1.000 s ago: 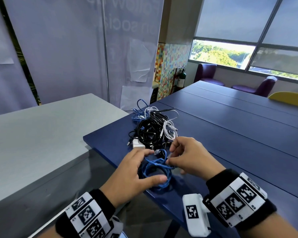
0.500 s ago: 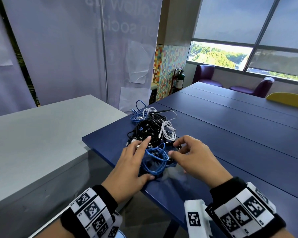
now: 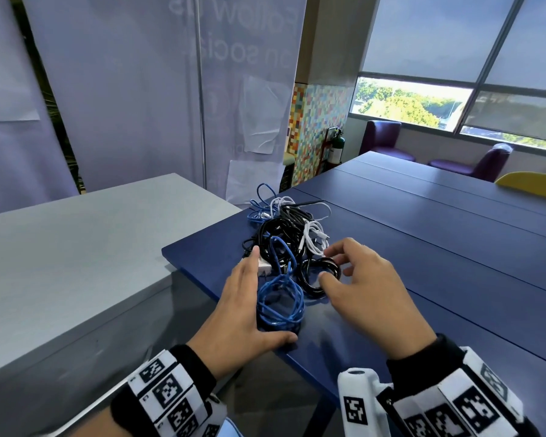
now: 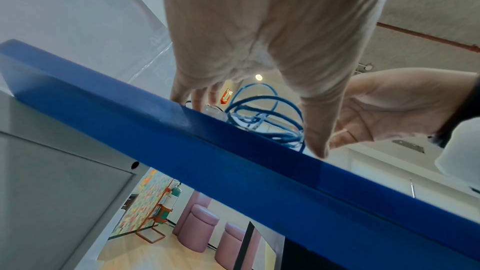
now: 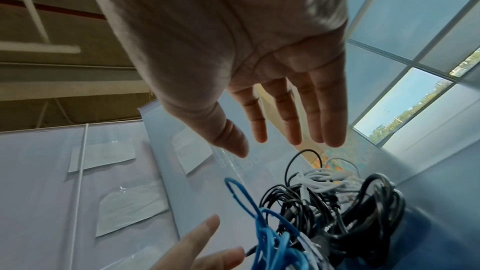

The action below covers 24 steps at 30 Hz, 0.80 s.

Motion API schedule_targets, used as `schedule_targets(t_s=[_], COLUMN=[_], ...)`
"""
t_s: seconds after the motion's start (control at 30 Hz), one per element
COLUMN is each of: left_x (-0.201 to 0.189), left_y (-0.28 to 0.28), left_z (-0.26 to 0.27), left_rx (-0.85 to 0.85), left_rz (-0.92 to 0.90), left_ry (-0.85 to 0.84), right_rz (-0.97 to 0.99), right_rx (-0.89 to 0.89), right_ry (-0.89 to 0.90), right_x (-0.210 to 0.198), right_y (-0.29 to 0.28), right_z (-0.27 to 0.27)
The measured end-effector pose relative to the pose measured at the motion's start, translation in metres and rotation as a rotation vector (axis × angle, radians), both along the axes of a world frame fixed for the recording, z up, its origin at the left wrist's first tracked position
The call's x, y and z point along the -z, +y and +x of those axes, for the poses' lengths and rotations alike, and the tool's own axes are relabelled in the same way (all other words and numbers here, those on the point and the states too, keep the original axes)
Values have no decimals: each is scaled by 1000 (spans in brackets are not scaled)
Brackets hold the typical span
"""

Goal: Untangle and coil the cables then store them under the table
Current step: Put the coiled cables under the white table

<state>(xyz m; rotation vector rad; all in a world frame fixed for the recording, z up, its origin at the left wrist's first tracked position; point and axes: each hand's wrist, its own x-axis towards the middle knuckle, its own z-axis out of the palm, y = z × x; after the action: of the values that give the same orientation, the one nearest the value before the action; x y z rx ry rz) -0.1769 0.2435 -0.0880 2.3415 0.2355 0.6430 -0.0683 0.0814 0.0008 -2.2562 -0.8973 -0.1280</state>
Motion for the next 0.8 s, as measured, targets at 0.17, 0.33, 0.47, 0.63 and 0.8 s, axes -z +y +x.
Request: schedule_targets(t_s=[0.17, 0.33, 0.47, 0.63, 0.8], left_x=[0, 8, 26, 62, 100], left_y=[6, 34, 67, 108, 126], left_z=[-19, -55, -98, -153, -192], left_rx=[-99, -279, -404, -525, -617], left_rz=[30, 29, -31, -4, 46], left_ry=[-56, -90, -12, 460, 691], right_rz=[19, 15, 49, -81, -347], right_rx=[-47, -164, -353, -630, -789], right_ry=[-135, -228, -199, 24, 118], right_x=[-8, -5, 8, 50, 109], right_y=[5, 24, 51, 94, 138], right_z=[-25, -61, -93, -123, -133])
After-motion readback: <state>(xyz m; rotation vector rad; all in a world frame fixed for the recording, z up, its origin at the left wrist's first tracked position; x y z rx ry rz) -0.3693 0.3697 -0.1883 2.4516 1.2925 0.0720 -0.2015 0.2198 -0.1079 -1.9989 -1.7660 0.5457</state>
